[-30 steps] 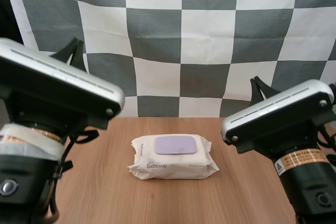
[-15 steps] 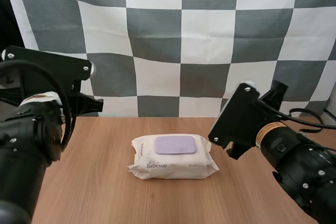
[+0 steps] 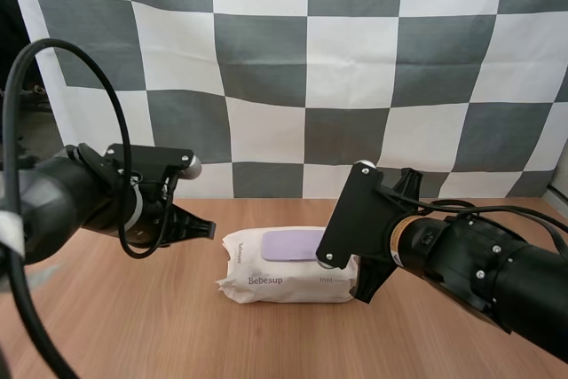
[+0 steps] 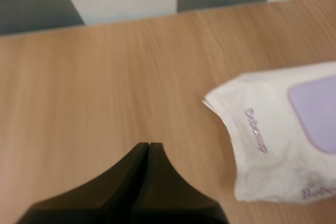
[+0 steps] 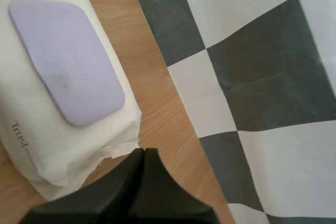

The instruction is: Open the wet wipes lid

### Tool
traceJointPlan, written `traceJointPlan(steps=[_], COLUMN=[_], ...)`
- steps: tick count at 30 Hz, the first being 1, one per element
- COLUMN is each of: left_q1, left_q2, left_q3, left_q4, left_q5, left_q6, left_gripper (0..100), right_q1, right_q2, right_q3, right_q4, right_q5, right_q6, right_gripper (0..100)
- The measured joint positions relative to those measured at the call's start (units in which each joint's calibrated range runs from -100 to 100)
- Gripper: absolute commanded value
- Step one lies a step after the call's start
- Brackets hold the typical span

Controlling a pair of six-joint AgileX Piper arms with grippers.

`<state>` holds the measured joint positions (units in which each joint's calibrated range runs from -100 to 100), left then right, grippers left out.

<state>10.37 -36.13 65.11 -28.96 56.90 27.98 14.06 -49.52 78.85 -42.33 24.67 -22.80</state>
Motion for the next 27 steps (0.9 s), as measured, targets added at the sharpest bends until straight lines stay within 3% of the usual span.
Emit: traceJointPlan(steps=[3,5,8,10,13,16,18,21,23,27], left_q1=[0.79,2.43,5.65,7.8,11.37,14.16,15.06,15.15,15.15,15.15], left_q2=[3.8,5.8,8.3,10.1,12.9,14.8,15.8,16.3,16.5,17.0], left_q3=[0.4,0.4,0.4,1.3,2.5,4.1,5.2,5.6,5.9,6.4], left_q4=[-4.9,-8.6,-13.6,-17.2,-22.3,-26.9,-28.6,-29.4,-29.4,-25.2], left_q5=[7.8,12.9,20.6,25.9,33.5,40.2,42.5,43.0,43.0,43.0], left_q6=[4.7,7.7,11.8,14.9,19.6,23.9,27.1,29.6,30.4,40.7], left_gripper=[0,0,0,0,2,17,35,55,59,59], right_q1=[2.0,3.6,4.5,4.1,4.0,4.0,4.0,4.0,4.0,4.9], right_q2=[2.6,3.8,6.7,8.2,10.0,11.9,12.8,13.6,13.8,17.4], right_q3=[-4.3,-7.7,-12.9,-15.6,-17.4,-17.5,-17.5,-17.5,-17.5,-17.5], right_q4=[5.3,8.5,13.9,17.1,22.1,27.5,30.7,33.9,35.2,46.3], right_q5=[6.3,11.8,20.0,24.4,28.7,31.9,33.7,34.9,34.9,34.2], right_q6=[-0.4,-1.9,-6.2,-9.0,-13.4,-18.1,-20.9,-23.4,-24.9,-34.6], right_gripper=[0,3,38,50,48,48,48,48,51,61])
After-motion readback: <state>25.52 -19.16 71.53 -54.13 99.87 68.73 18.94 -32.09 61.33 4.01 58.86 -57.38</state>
